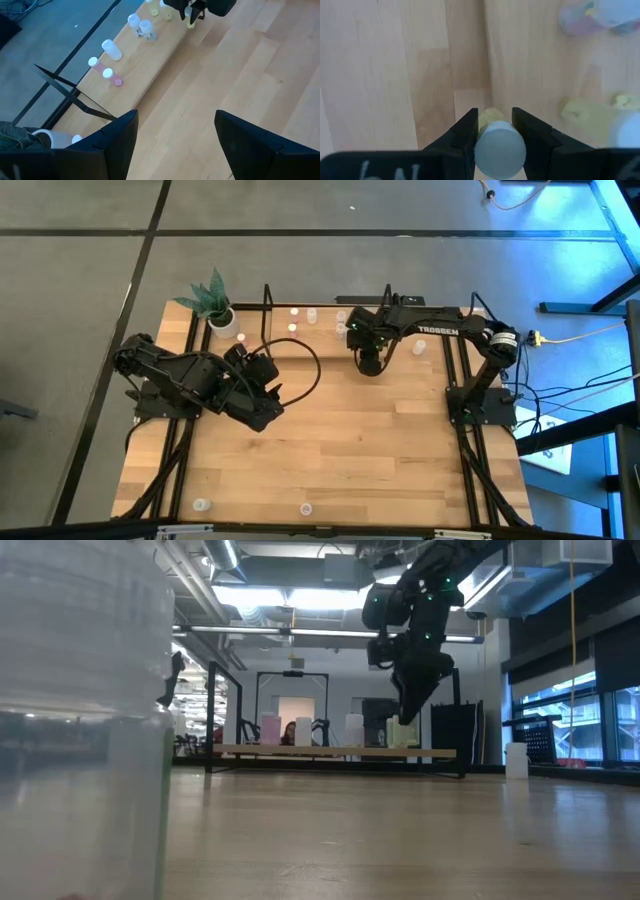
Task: Pick and place medicine bottles onto shelf by color
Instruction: Put the yellow pill bottle on the shelf aligned with the other yellow pill bottles
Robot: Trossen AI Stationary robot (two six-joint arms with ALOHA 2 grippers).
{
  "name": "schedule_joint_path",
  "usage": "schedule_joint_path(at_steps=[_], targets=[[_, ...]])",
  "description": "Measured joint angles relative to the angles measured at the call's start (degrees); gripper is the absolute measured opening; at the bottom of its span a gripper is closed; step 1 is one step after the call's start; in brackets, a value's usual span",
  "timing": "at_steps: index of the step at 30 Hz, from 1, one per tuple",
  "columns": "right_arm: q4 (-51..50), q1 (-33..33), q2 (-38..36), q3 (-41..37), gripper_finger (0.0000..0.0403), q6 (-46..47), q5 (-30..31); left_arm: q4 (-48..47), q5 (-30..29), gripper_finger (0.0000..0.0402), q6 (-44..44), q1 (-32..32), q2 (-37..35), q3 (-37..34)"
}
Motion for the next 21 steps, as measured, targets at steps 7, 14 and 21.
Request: schedule_joint_path(at_steps=[7, 14, 21], targets=[[1.8, 0.0, 0.0, -0.4, 0.0117, 0.0, 2.9, 0.0, 0.0, 0.0257, 0.0, 0.0, 0.0, 0.0], [1.7, -0.1, 0.0, -0.4, 0.0117, 0.0, 4.2, 0.0, 0.0, 0.0257, 0.0, 0.0, 0.0, 0.0], [1.0, -0.4, 0.0, -0.4, 0.0117, 0.3, 4.2, 0.0, 0.0, 0.0257, 0.0, 0.0, 0.0, 0.0]])
